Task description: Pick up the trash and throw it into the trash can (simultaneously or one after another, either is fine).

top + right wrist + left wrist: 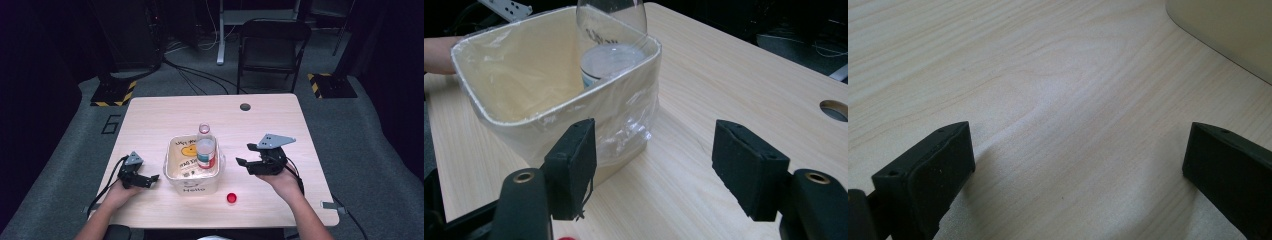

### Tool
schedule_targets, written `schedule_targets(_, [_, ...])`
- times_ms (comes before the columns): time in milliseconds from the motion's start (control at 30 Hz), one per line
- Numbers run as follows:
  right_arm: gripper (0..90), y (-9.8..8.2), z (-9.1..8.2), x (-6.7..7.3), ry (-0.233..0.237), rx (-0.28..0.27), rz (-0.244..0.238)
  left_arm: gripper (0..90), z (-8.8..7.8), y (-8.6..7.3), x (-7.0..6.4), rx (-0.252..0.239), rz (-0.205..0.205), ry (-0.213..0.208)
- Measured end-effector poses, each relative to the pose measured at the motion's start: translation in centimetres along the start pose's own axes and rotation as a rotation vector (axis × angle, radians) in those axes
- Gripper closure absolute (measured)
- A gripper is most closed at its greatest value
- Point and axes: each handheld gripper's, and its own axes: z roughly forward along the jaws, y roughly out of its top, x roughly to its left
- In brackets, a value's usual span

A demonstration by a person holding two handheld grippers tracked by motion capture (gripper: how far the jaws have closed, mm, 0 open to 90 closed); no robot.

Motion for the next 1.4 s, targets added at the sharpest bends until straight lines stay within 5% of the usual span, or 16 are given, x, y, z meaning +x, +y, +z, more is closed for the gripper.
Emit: schedule_targets(1400, [40.1, -6.7, 3.4, 2.6, 0.149, 0.136, -0.042, 0.0, 0.0, 0.0, 0.0, 0.002, 0.001, -0.001])
